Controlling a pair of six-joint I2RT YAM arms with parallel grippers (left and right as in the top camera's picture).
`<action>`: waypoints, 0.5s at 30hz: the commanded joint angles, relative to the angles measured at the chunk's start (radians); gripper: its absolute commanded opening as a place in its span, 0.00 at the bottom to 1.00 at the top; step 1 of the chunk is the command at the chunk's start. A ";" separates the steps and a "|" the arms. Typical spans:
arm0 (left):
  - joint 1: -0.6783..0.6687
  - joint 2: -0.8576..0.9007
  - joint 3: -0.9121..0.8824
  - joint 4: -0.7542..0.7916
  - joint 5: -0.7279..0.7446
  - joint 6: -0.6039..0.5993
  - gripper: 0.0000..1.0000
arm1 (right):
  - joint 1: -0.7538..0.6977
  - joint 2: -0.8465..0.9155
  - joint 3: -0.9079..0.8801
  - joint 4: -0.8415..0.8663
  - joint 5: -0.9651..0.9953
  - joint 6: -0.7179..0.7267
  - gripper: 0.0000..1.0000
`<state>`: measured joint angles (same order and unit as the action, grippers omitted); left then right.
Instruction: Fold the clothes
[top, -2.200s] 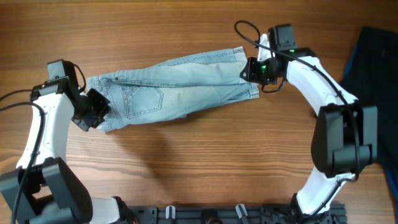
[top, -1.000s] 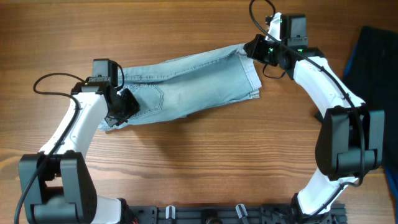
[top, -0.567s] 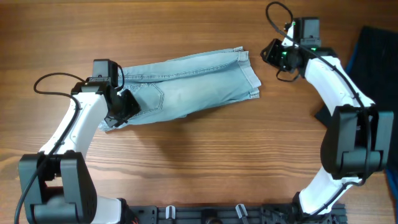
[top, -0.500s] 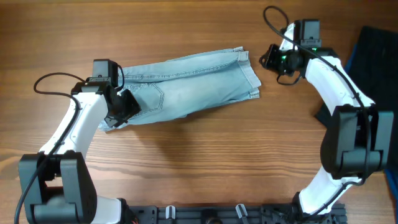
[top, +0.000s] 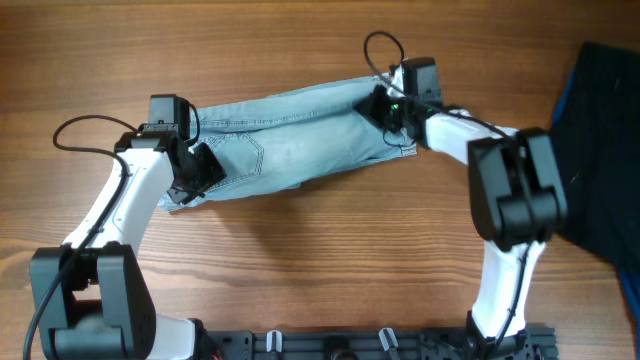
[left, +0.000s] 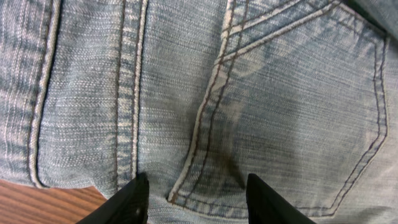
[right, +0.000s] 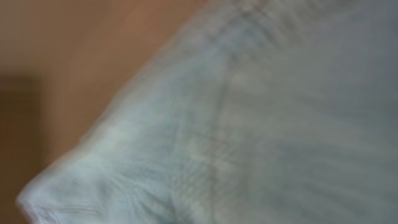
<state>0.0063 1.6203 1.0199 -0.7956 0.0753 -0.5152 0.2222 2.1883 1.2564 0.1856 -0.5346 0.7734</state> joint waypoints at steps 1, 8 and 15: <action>-0.005 0.013 -0.008 0.003 -0.014 0.014 0.51 | 0.002 0.048 0.005 0.330 -0.150 0.173 0.04; -0.005 0.013 -0.008 -0.004 -0.014 0.014 0.51 | -0.126 0.045 0.039 0.518 -0.402 0.234 0.04; -0.003 0.012 -0.008 0.007 -0.014 0.014 0.38 | -0.097 0.044 0.039 0.403 -0.694 0.115 0.04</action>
<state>0.0063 1.6207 1.0199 -0.7956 0.0753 -0.5110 0.0597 2.2345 1.2850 0.6029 -1.0554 0.9539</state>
